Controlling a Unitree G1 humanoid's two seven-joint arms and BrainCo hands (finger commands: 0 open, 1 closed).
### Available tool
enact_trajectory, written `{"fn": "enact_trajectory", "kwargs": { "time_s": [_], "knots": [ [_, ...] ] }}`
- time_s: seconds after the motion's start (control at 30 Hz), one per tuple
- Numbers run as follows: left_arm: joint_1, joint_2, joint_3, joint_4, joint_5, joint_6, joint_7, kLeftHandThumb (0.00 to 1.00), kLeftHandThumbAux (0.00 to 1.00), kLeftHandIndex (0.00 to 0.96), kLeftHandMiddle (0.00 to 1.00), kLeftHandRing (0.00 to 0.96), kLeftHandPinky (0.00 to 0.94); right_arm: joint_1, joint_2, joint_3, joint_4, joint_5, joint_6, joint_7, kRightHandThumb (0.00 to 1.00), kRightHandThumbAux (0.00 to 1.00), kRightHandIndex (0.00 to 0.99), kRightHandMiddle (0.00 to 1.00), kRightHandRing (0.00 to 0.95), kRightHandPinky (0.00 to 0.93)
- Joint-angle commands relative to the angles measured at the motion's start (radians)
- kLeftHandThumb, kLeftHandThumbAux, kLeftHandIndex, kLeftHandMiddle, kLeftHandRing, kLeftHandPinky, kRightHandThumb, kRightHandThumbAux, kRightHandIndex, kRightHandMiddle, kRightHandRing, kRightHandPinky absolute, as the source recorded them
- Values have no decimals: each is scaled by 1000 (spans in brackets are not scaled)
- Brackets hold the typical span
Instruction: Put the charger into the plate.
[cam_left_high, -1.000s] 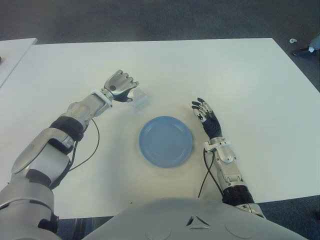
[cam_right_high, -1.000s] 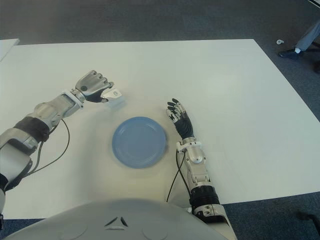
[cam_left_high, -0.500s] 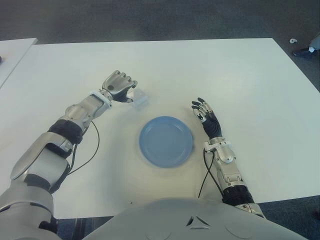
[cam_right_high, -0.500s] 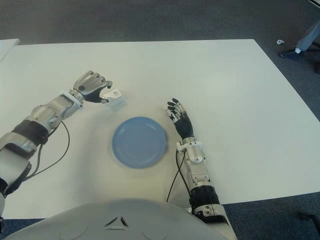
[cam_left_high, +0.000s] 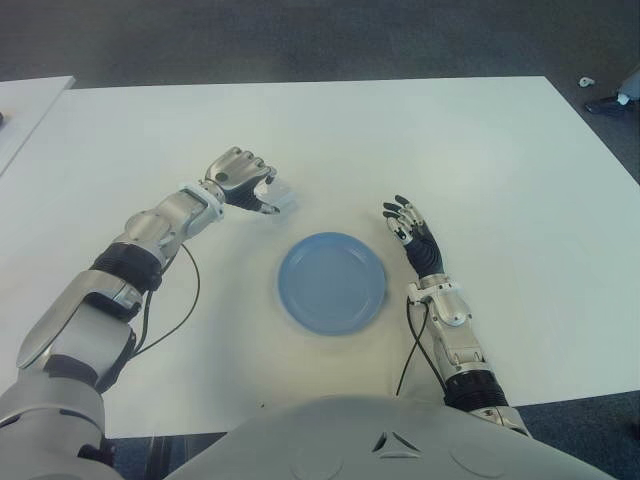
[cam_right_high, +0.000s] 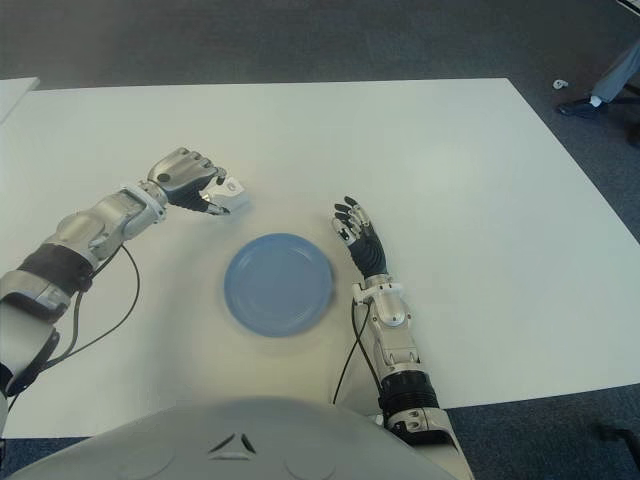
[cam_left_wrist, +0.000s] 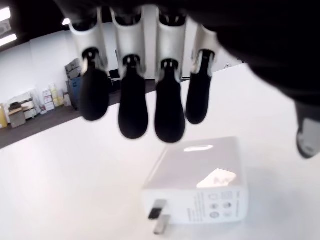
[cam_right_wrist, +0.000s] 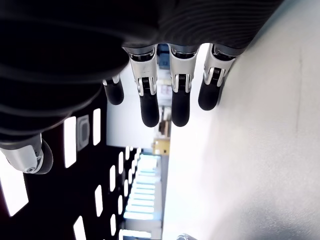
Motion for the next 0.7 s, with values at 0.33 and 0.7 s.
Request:
{"fn": "enact_trajectory", "kwargs": {
  "time_s": [0.33, 0.7],
  "knots": [
    [0, -18, 56, 8, -73, 45, -147, 163, 223, 177, 172, 126, 129, 21, 0, 0, 34, -1, 30, 8, 0, 391, 74, 191, 167, 115],
    [51, -53, 126, -149, -131, 301, -384, 175, 158, 9, 5, 2, 28, 15, -3, -4, 42, 2, 28, 14, 0, 396, 84, 200, 174, 114]
  ]
}}
